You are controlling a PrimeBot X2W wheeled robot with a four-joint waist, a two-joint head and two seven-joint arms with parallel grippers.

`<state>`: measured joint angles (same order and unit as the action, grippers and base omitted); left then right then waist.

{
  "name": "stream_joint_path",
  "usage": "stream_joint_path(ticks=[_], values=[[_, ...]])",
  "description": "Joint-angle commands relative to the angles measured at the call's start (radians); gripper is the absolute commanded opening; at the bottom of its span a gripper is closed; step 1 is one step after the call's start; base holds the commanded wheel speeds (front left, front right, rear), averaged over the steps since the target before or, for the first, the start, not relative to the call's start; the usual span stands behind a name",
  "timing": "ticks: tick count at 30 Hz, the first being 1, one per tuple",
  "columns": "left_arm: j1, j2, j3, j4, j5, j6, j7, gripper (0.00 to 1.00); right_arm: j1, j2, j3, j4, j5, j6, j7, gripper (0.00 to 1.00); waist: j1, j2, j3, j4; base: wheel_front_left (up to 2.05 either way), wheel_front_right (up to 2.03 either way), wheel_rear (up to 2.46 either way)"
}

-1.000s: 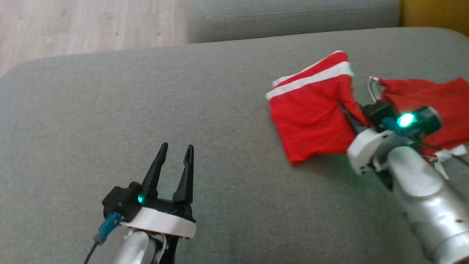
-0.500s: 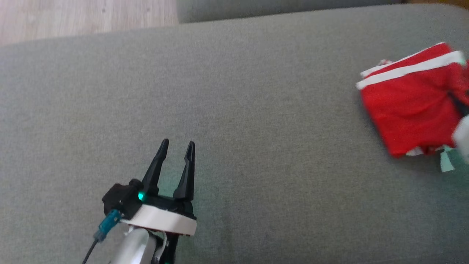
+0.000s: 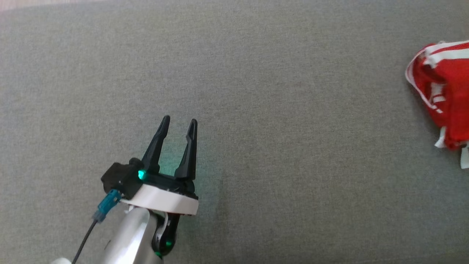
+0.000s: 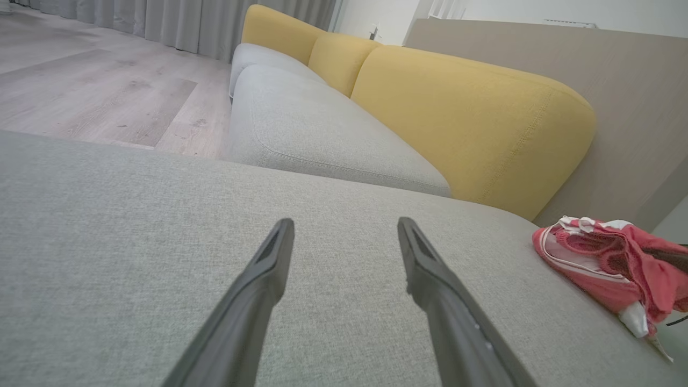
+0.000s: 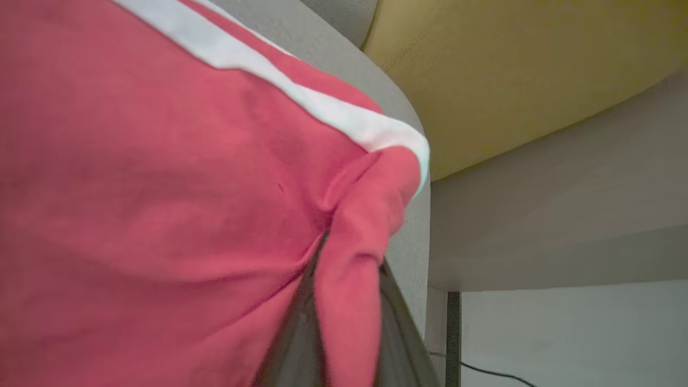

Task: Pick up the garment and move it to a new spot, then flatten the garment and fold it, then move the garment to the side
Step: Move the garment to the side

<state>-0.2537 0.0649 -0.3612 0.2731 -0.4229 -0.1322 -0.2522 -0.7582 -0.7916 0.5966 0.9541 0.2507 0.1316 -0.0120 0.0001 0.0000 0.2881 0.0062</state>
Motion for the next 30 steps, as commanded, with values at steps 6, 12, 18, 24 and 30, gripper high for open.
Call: stream_joint_path(ticks=[6, 12, 18, 24, 30], values=[[-0.044, 0.015, 0.013, -0.02, -0.003, 0.002, -0.01, 1.0, -0.016, 0.021, -0.077, 0.062, -0.003, -0.001, 0.02, 1.0, -0.0001, 0.0, 0.009, 0.005, 0.0, 0.0, 0.0], [-0.039, 0.018, 0.021, -0.012, -0.005, 0.002, -0.01, 1.0, -0.035, 0.044, -0.13, 0.086, -0.006, -0.001, 0.014, 1.0, -0.0001, 0.0, -0.013, 0.0, 0.0, 0.0, 0.0], [-0.022, 0.017, 0.04, -0.016, -0.003, 0.002, -0.01, 1.0, -0.089, 0.086, -0.219, 0.07, -0.044, -0.001, -0.055, 1.0, -0.0001, 0.0, -0.067, -0.013, 0.0, 0.0, 0.0], [0.012, 0.017, 0.076, -0.039, 0.009, 0.002, -0.01, 1.0, -0.099, 0.213, -0.303, -0.025, -0.069, -0.001, -0.166, 1.0, -0.0001, 0.0, -0.147, -0.032, 0.0, 0.0, 0.0], [0.056, 0.008, 0.124, -0.075, 0.025, 0.002, -0.01, 1.0, 0.004, 0.368, -0.38, -0.185, -0.075, -0.001, -0.228, 1.0, -0.0001, 0.0, -0.222, -0.043, 0.0, 0.0, 0.0]])
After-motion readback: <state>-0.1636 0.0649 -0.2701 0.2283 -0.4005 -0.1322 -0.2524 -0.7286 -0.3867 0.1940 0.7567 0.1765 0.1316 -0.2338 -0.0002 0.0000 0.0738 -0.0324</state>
